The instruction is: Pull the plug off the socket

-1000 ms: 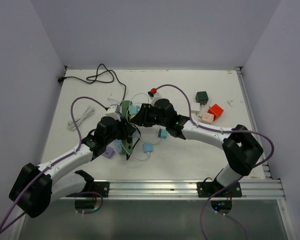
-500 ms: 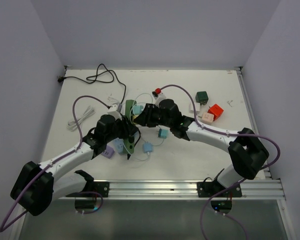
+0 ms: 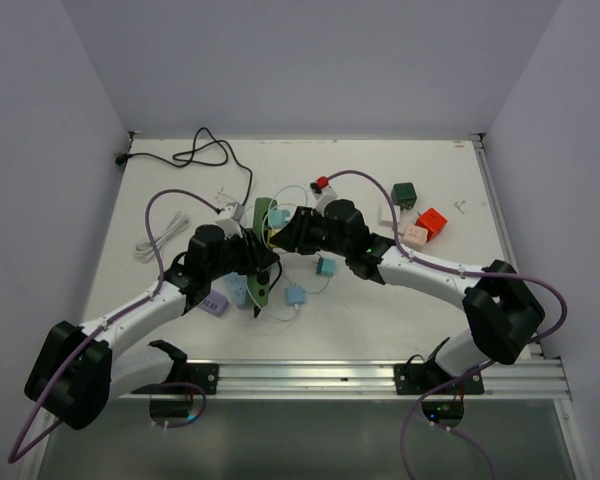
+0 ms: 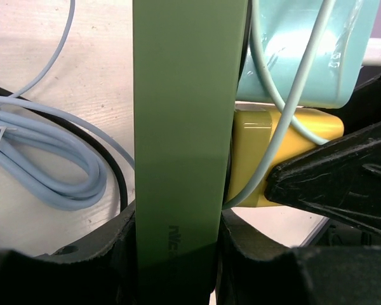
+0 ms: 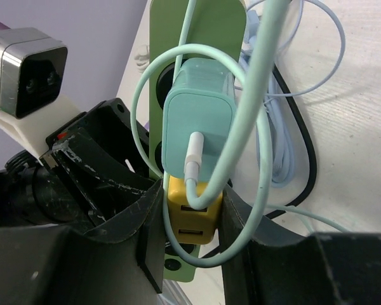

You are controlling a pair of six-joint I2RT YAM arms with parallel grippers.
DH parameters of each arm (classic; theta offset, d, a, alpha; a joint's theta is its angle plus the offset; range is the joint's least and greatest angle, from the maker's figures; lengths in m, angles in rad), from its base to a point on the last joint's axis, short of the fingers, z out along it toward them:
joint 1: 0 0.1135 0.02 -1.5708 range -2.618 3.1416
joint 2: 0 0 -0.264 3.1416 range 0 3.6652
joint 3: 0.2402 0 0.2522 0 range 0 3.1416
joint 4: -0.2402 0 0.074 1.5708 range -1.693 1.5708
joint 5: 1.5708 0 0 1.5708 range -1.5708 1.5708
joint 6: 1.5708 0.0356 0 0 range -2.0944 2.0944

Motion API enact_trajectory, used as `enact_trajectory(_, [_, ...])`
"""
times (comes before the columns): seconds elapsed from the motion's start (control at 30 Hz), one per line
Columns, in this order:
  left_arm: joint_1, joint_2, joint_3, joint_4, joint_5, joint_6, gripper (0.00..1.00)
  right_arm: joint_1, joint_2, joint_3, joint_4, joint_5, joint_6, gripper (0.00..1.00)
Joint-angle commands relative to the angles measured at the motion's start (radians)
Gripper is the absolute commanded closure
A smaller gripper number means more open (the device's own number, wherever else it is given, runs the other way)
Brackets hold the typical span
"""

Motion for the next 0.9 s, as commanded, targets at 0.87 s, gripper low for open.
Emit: enact_trajectory(0.87, [0.185, -0.039, -0.052, -0.138, -0.299, -0.018, 1.0, -0.09, -0.102, -0.039, 0.033, 0.046, 0.017, 1.0])
